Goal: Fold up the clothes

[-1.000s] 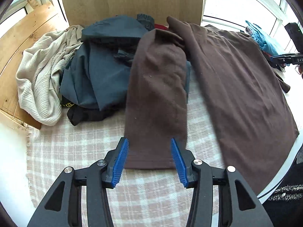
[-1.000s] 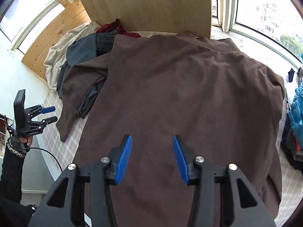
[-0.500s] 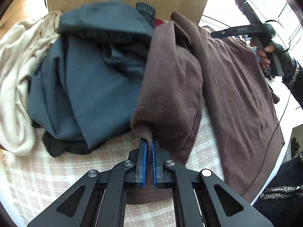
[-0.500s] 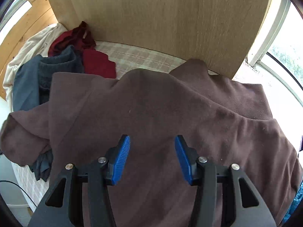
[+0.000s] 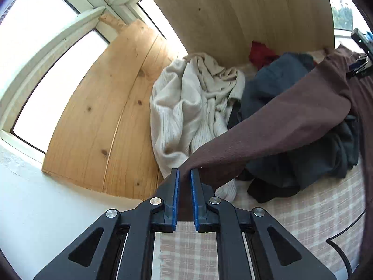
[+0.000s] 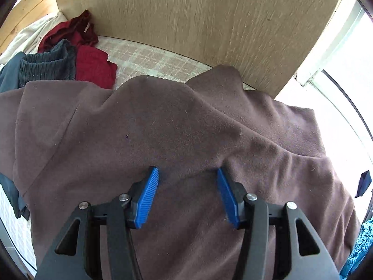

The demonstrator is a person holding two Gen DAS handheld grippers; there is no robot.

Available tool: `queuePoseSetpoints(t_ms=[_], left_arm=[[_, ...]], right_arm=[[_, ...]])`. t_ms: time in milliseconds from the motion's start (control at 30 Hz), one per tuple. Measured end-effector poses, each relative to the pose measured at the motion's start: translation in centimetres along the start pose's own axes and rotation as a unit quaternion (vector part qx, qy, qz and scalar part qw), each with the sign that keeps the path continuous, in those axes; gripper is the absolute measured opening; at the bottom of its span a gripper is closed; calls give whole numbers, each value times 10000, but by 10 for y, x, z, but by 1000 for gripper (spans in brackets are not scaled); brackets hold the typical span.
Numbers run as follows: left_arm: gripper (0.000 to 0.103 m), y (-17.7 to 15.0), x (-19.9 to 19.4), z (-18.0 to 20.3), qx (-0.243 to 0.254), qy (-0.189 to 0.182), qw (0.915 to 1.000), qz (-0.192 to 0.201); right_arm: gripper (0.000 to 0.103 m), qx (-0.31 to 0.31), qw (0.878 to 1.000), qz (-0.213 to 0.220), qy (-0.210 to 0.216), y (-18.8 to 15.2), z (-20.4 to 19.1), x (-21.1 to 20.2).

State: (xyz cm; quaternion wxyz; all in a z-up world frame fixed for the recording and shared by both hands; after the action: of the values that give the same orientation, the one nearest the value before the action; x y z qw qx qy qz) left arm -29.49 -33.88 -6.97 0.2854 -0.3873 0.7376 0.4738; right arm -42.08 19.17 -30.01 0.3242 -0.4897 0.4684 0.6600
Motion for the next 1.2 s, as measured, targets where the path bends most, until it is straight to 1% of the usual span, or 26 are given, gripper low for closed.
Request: queuePoseSetpoints(t_ms=[67,133,167,200,233,267,333,400,467,567,667,800,833,900,967,1033,1067,1100,1133,1200], left_arm=[[12,-22,24,-9,-123,102,9994,-299],[15,-38,25,-28,-617,-53,9974,-358],[19,-47,23,-37,-842,-118,9957,-369],[23,-55,16,-47,-1001,-193,9942,-332],[29,-65,8,-51,-1110,-382,9927,-291],[31,-74,2,-51,-1186,-610,9908,-235],[32,-86,-4,-46,-1221,-1015,9872,-173],[39,-90,4,-34,-1181,-1218,9853,-222],[40,-90,27,-25,-1297,-1388,9811,-375],[40,-91,64,-14,-1378,-1496,9772,-603],[40,-89,83,-9,-1544,-1633,9722,-652],[40,-84,102,-5,-1812,-1845,9639,-641],[39,-83,105,-3,-1855,-1887,9623,-635],[36,-79,106,1,-1808,-1930,9625,-602],[19,-76,104,5,-1713,-2038,9623,-560],[15,-75,100,7,-1671,-2031,9634,-526],[14,-74,97,7,-1657,-2031,9637,-507],[12,-75,92,6,-1652,-2030,9640,-475],[12,-75,86,5,-1631,-2000,9652,-432],[11,-74,74,1,-1585,-1915,9680,-345]], right_arm=[[52,109,9999,-70,-62,0,1,-4],[52,191,9996,189,-45,5,-4,-22],[52,222,9992,323,-21,8,-7,-32],[52,156,9986,492,144,13,-17,-43],[52,33,9976,625,309,20,-29,-52],[52,-99,9960,756,469,28,-42,-61],[52,-602,9916,952,630,49,-78,-74],[54,-1218,9851,1013,678,69,-114,-77],[54,-1789,9763,1010,684,84,-145,-75],[55,-2569,9590,917,769,101,-174,-69],[55,-3024,9446,931,875,109,-181,-66],[55,-3160,9349,807,1399,117,-185,-63],[55,-3260,9313,783,1426,118,-189,-60],[55,-3491,9229,742,1444,117,-196,-56],[55,-3689,9151,658,1491,115,-204,-49],[55,-3779,9129,540,1446,112,-208,-43],[43,-3824,9117,486,1422,110,-209,-41],[27,-3870,9104,439,1393,108,-210,-40],[1,-3924,9091,461,1316,105,-210,-43],[1,-3956,9067,608,1327,99,-209,-57]])
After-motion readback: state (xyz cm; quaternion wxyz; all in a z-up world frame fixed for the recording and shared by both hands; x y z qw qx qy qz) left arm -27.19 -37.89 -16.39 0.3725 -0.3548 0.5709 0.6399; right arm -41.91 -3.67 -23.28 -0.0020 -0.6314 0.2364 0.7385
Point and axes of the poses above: each gripper's, at about its wrist camera, not at the fingertips, and x roughly the way its jaws point, z to its right, y to its top, the point moved 6 cm from there along x, roughly the way its jaws point, and after that the axes turned 10 degrees about -x, right-handed, at the moved point
